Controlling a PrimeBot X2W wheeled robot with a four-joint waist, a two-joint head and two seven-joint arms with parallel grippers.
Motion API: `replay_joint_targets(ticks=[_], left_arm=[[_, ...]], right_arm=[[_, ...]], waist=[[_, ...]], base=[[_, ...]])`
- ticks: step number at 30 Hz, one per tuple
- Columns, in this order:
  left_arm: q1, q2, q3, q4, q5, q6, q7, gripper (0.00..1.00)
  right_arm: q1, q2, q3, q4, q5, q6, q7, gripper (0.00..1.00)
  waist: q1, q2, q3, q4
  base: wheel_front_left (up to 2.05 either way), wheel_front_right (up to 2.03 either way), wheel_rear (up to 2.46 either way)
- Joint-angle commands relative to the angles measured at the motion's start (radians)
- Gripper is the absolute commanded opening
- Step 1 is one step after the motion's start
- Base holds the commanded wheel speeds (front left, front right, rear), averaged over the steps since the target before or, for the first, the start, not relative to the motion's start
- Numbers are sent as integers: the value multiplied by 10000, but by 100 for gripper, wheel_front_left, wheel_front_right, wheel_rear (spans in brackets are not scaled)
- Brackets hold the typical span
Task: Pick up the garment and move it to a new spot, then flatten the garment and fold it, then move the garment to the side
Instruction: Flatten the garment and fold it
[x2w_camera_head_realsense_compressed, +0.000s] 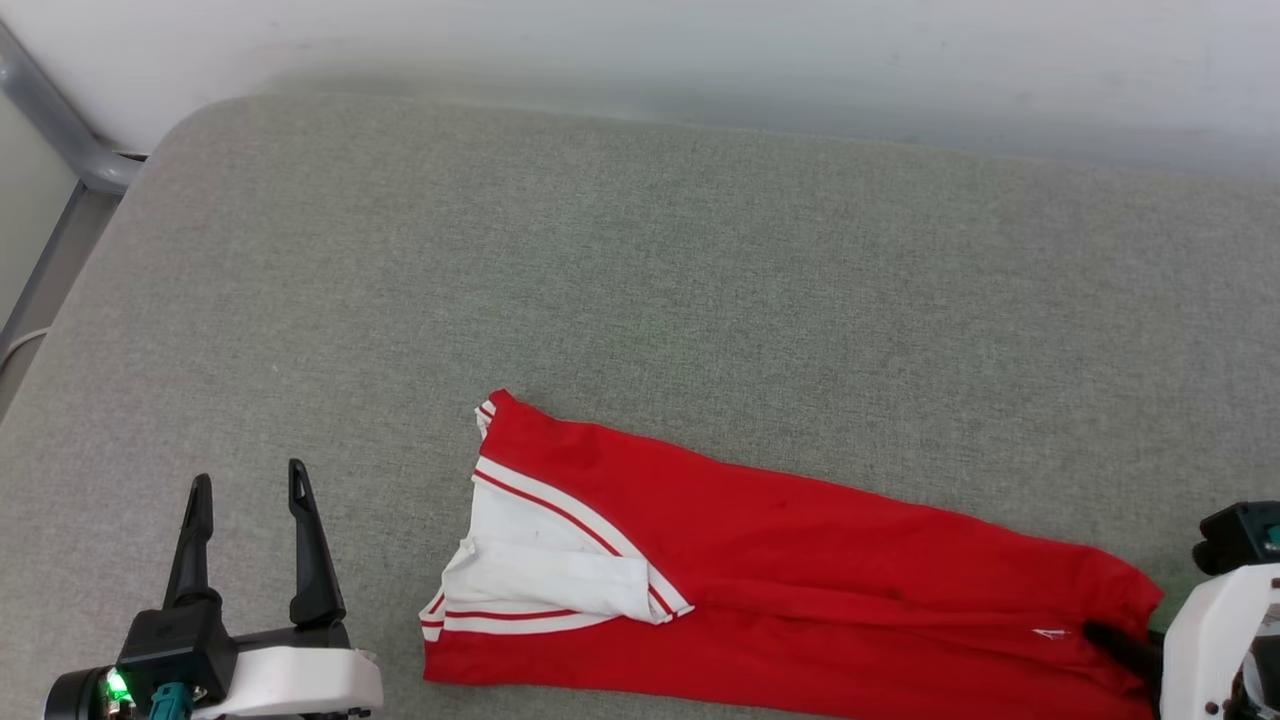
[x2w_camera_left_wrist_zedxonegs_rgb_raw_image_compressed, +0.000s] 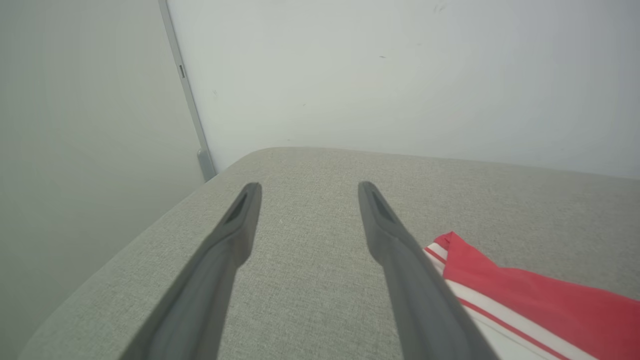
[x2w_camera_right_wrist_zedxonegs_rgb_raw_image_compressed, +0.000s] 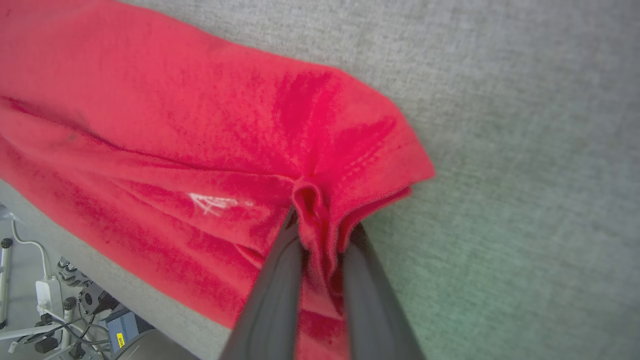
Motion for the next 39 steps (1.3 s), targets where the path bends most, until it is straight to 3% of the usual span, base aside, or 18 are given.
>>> replay_joint_targets(ticks=[1,12,18,26,31,39], left_arm=[[102,-98,106,33,131,-115,-68,100],[194,-394,477,-63,959,-651,-68,100],[100,-415,400,10,1210,-882,-69,100],[38,-456,314,134,1347,-966,-69,100],[173,-413,410,198,1375,-1004,-69,100],[239,-406,522,212,1332,-1027,-69,100]], right_arm=[[113,117,297,244,94,-7,7,0],[-18,-1074,-469,631,411,-14,-610,0],[-119,-1713,-1053,1499,104,-13,-734,0],[-253,-1595,-1607,2340,80,-13,-820,0],[78,-1484,-1637,1327,425,-7,-718,0],[917,-1329,-1463,-2296,265,-7,-54,0]], waist=[[0,0,-53,-41],[0,0,-291,-332],[0,0,-282,-379],[0,0,-357,-442],[0,0,-498,-525],[0,0,-502,-647]], base=[[0,0,0],[0,0,0],[0,0,0],[0,0,0],[0,0,0],[0,0,0]])
